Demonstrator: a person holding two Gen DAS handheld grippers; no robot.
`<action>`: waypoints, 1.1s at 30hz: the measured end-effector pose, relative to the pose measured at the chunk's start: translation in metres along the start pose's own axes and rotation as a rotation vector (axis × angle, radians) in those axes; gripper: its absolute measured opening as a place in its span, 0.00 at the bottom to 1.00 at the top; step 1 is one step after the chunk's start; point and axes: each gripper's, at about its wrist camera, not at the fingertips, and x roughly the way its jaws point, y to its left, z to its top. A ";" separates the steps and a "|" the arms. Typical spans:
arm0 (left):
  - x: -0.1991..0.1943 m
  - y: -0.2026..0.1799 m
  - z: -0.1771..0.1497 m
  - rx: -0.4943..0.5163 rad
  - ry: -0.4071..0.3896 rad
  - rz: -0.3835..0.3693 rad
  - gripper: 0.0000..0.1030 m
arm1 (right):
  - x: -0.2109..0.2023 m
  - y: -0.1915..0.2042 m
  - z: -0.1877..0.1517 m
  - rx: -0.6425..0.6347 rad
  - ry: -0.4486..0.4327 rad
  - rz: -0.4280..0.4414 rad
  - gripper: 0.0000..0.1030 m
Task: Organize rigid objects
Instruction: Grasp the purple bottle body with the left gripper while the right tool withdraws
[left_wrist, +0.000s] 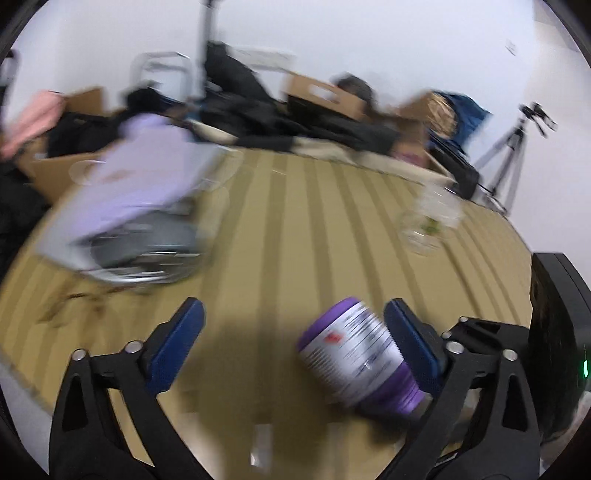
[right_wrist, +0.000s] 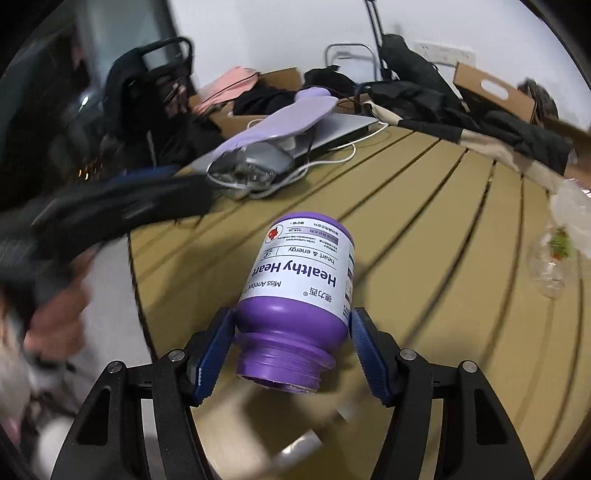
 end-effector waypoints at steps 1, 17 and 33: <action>0.010 -0.006 0.001 0.005 0.025 -0.016 0.82 | -0.006 -0.003 -0.005 -0.017 0.002 -0.005 0.67; 0.015 -0.016 -0.009 0.030 0.060 -0.003 0.52 | -0.025 -0.043 -0.025 -0.015 0.010 -0.088 0.68; 0.062 -0.064 -0.011 0.296 0.317 -0.055 0.58 | -0.069 -0.088 -0.039 0.214 -0.011 -0.117 0.68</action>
